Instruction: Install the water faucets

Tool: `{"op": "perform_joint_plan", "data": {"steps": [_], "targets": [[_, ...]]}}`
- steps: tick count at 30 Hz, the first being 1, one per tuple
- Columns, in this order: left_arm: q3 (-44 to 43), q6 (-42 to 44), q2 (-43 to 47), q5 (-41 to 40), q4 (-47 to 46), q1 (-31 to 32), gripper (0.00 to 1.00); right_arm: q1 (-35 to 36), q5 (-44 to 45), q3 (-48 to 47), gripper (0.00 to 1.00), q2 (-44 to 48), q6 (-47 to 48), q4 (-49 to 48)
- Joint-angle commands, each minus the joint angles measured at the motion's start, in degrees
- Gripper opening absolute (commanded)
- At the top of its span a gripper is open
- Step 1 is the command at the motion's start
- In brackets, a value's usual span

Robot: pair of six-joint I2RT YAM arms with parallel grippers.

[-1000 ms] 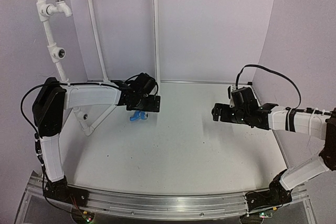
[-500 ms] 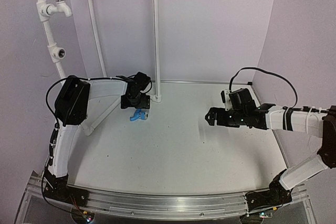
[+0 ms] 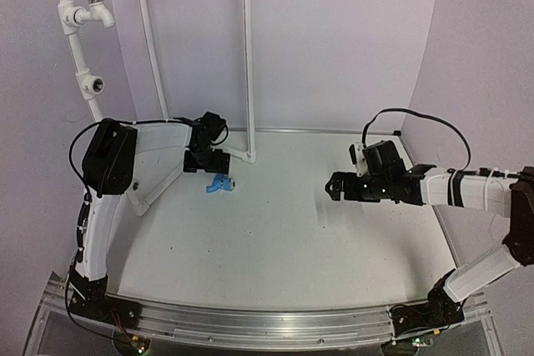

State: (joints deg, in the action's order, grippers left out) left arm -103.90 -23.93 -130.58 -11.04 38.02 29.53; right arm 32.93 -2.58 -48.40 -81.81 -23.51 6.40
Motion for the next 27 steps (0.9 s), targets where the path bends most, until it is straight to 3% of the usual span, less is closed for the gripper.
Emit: {"op": "perform_joint_plan", "data": {"steps": [1, 8, 15, 21, 27], "targets": [[0.4, 1.6, 2.8, 2.3, -4.0, 0.6, 1.0, 0.2, 4.1, -1.2, 0.98, -1.8, 0.3, -3.5], [14.6, 4.8, 16.6, 6.2, -16.8, 0.7, 1.0, 0.2, 11.6, -4.8, 0.98, -3.3, 5.9, -0.2], [26.9, 7.2, 31.8, 8.1, -26.9, 1.2, 1.0, 0.2, 14.3, -0.4, 0.98, 4.2, 9.6, -3.9], [31.8, 13.7, 41.3, 10.6, -28.7, 4.2, 1.0, 0.2, 16.3, 3.5, 0.98, 11.3, 12.6, -5.9], [31.0, 10.7, 40.3, 6.6, -28.6, 4.9, 1.0, 0.2, 15.0, 3.7, 0.98, 13.1, 12.7, -5.9]]}}
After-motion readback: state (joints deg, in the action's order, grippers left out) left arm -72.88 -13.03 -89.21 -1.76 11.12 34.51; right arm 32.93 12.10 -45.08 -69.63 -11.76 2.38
